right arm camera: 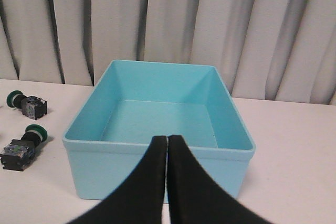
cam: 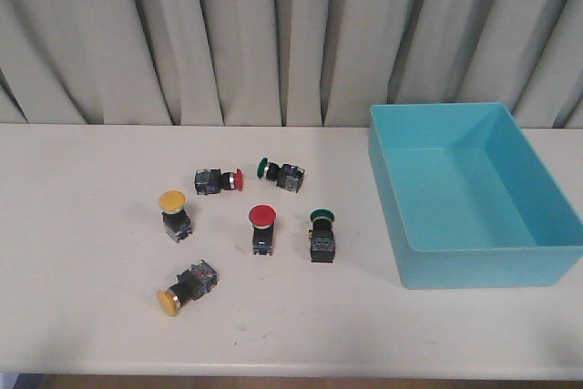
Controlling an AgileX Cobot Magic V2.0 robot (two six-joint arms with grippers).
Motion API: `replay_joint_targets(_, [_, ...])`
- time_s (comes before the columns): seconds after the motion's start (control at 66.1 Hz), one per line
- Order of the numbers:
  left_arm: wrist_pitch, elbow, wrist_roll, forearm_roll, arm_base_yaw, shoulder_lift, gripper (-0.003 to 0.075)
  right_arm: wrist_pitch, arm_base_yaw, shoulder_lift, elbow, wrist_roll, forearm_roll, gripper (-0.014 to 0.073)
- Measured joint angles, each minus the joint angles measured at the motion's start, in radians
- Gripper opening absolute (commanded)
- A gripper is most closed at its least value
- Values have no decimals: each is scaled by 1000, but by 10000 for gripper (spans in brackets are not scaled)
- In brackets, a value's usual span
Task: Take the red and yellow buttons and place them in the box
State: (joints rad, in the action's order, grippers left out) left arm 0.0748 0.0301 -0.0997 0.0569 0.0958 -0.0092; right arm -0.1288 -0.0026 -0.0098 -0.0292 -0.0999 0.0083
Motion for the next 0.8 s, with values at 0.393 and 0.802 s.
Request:
replay_joint_targets(0.393, [57, -185, 5, 1, 0, 6, -6, -5, 0, 6, 185, 24, 76, -3])
replay_joint_targets(0.802, [476, -590, 7, 66, 0, 427, -6, -369, 0, 397, 575, 24, 0, -3])
